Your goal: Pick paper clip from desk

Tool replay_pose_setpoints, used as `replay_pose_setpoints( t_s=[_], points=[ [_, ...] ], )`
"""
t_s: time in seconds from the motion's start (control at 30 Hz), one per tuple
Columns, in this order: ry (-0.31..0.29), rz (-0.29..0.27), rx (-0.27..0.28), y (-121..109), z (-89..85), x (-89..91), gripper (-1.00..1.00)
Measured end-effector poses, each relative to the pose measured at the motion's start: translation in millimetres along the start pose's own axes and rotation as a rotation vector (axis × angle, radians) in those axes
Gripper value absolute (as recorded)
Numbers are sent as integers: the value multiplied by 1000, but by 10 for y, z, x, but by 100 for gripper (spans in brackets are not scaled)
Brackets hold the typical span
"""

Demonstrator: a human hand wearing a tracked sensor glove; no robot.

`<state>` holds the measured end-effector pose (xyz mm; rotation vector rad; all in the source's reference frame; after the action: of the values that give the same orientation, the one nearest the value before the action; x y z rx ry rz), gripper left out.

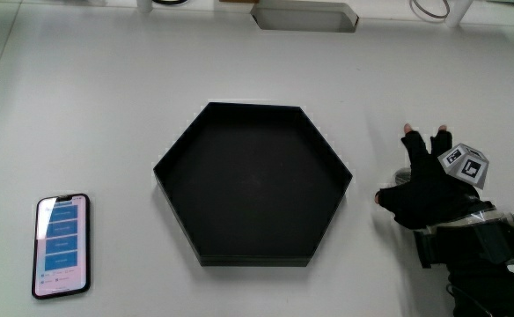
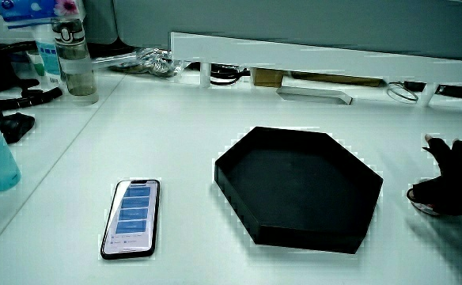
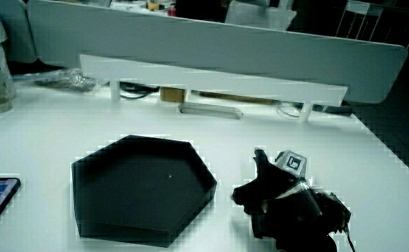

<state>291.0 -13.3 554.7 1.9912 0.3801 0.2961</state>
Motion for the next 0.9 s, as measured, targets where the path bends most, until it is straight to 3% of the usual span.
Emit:
replay_pose_setpoints(
  t_s=[0.13,0.27,0.33,0.4,0.5,0.53,0.57,0.63,0.67,0.7,0.9],
  points=[
    [-46,-25,-49,57,-49,-14,0],
    [-53,-26,-91,116,-95,-22,33],
    [-28,-30,-39,122,-95,-11,50],
    [1,6,-24,120,-86,14,67],
    [26,-3,-23,151,-76,55,92],
    [6,2,-8,146,-78,45,100],
    [11,24,-1,118,-73,31,100],
    [14,3,-13,151,-74,64,100],
    [24,30,-15,101,-62,38,100],
    [18,20,-18,133,-74,57,100],
    [15,53,21,52,14,-27,100]
  ],
)
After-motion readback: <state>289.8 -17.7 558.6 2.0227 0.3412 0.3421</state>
